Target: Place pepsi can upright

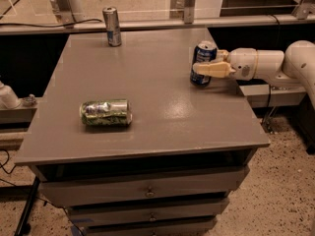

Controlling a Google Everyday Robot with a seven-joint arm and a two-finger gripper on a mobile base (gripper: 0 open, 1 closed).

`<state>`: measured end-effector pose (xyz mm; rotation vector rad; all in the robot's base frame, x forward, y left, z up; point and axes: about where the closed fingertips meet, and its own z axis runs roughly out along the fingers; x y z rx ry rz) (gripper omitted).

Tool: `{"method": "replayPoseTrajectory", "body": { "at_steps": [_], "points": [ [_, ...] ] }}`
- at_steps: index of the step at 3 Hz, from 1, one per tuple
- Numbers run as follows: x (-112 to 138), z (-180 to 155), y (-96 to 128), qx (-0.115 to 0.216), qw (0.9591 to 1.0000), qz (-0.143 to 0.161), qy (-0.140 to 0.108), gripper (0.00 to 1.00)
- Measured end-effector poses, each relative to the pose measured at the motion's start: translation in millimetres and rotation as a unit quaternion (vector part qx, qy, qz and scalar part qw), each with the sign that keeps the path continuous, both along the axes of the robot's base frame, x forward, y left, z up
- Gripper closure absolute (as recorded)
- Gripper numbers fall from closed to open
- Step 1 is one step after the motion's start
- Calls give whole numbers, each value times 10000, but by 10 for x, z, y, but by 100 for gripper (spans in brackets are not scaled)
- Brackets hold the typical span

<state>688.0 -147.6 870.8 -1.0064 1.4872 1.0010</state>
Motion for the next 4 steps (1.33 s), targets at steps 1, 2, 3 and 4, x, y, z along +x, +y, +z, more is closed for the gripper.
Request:
{"method": "replayPoseTrajectory", "body": {
  "at_steps": [1,2,3,4],
  "points": [
    [0,1,0,0,10000,0,1,13],
    [-1,5,-93,-15,10000,-23,20,0],
    [-30,121,-334,-106,9997,-192,-100,0],
    [-154,392,-781,-375,9975,-494,-350,0]
  ]
}}
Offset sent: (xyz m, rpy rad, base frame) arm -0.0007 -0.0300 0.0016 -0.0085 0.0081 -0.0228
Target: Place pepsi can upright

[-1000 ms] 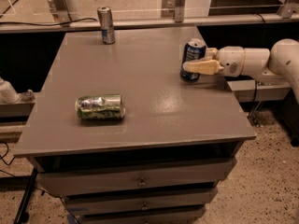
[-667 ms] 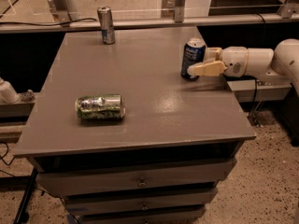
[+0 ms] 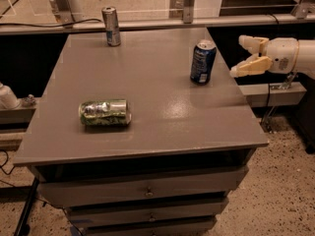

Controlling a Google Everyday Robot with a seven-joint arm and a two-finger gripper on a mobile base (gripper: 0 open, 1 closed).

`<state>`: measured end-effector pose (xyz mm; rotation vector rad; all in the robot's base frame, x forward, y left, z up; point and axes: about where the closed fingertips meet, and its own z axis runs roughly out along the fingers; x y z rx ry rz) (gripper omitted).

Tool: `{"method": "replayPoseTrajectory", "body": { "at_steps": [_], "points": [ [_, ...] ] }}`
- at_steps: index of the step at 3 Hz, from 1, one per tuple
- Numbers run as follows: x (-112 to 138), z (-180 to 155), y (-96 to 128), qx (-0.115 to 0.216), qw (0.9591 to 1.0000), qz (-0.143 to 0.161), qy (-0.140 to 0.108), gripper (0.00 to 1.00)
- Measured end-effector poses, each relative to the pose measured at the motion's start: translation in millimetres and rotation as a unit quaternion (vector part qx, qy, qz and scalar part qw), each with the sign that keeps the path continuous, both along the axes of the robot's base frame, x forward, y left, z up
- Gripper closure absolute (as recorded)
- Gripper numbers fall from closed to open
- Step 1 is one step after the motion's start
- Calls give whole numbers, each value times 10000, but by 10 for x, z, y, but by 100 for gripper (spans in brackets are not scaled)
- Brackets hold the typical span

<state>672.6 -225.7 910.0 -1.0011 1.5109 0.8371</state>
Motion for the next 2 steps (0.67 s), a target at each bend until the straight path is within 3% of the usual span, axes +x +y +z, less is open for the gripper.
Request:
{"method": "replayPoseTrajectory", "body": {
  "at_steps": [1,2],
  "points": [
    [-250,354,-559,-304,9980,-470,-288,0],
    [-273,388,-621,-322,9976,-524,-316,0]
  ]
}}
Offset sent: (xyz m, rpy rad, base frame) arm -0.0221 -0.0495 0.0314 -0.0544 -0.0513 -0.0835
